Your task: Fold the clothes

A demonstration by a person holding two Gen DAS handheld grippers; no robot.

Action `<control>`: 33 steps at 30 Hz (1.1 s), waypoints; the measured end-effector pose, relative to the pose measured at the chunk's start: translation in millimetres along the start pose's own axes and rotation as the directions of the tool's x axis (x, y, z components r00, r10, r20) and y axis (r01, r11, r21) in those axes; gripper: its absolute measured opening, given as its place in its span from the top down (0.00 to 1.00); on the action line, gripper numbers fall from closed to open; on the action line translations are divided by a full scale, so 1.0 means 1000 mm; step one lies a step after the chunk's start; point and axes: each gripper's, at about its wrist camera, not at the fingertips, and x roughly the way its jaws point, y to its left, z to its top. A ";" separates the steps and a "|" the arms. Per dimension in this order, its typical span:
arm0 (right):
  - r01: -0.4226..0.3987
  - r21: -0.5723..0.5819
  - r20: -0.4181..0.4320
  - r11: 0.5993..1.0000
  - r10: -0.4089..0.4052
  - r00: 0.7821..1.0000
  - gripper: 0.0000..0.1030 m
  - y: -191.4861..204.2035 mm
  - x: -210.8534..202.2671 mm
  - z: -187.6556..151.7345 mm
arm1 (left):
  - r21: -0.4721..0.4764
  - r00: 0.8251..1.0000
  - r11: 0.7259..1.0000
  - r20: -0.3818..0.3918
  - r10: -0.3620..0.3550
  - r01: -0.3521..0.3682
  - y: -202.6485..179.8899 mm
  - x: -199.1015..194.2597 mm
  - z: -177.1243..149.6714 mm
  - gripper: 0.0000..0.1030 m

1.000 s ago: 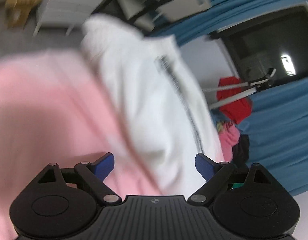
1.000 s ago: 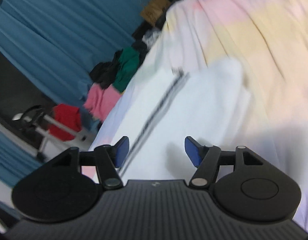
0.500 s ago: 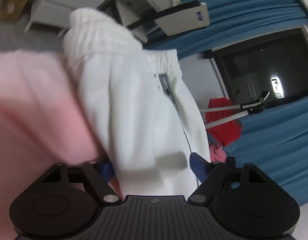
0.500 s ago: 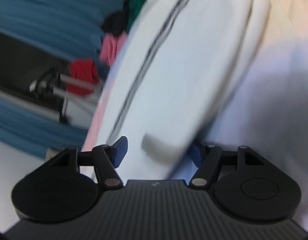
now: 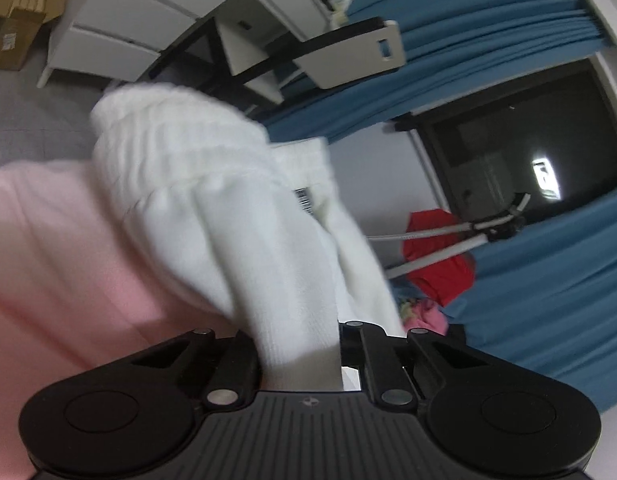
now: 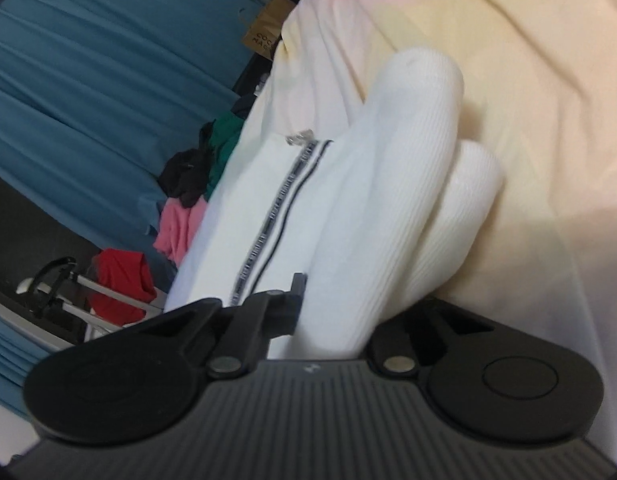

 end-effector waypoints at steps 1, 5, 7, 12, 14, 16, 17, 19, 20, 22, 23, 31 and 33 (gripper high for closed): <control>-0.005 -0.006 -0.004 1.000 0.005 1.000 0.87 -0.001 -0.005 0.002 | 0.022 1.000 1.000 0.002 -0.008 0.008 -0.004 -0.009 -0.001 0.89; -0.009 -0.006 -0.030 1.000 0.009 1.000 0.87 -0.007 -0.023 0.008 | 0.093 1.000 0.996 0.012 -0.010 0.008 -0.012 -0.054 -0.015 0.90; -0.005 0.003 -0.051 1.000 0.006 0.999 0.87 -0.014 -0.036 0.011 | 0.058 1.000 0.998 0.013 -0.016 0.015 -0.011 -0.079 -0.016 0.90; -0.005 0.051 -0.093 0.999 0.010 0.996 0.87 -0.031 -0.073 0.015 | 0.015 1.000 1.000 0.006 -0.012 0.012 -0.007 -0.142 -0.017 0.89; -0.006 0.093 -0.104 0.996 0.016 0.994 0.87 -0.036 -0.085 0.016 | 0.015 1.000 1.000 -0.006 0.009 -0.008 -0.001 -0.167 -0.018 0.89; -0.004 0.120 -0.110 0.993 0.018 0.994 0.87 -0.042 -0.098 0.016 | -0.005 0.999 0.999 -0.027 0.042 -0.043 0.009 -0.185 -0.021 0.89; -0.002 0.125 -0.111 0.992 0.016 0.994 0.87 -0.045 -0.104 0.015 | -0.023 0.997 0.998 -0.046 0.055 -0.056 0.017 -0.191 -0.022 0.89; 0.011 0.131 -0.134 0.991 0.006 0.991 0.87 -0.055 -0.105 0.014 | -0.054 0.993 0.995 -0.084 0.084 -0.089 0.030 -0.201 -0.027 0.87; 0.018 0.133 -0.146 0.991 0.002 0.989 0.87 -0.060 -0.104 0.014 | -0.049 0.990 0.993 -0.091 0.104 -0.109 0.033 -0.205 -0.029 0.86; 0.032 0.137 -0.172 0.990 -0.008 0.985 0.87 -0.071 -0.104 0.014 | -0.026 0.986 0.990 -0.099 0.137 -0.140 0.036 -0.214 -0.030 0.82; 0.039 0.138 -0.184 0.990 -0.013 0.983 0.87 -0.076 -0.103 0.014 | -0.008 0.984 0.988 -0.098 0.151 -0.152 0.035 -0.217 -0.031 0.80; 0.007 0.253 -0.217 0.968 0.050 0.975 0.81 -0.095 -0.100 0.014 | 0.304 0.951 0.902 0.064 0.303 -0.307 -0.017 -0.248 -0.065 0.21; -0.014 0.256 -0.216 0.967 0.071 0.974 0.65 -0.097 -0.099 0.013 | 0.400 0.938 0.849 0.184 0.294 -0.345 -0.038 -0.262 -0.089 0.16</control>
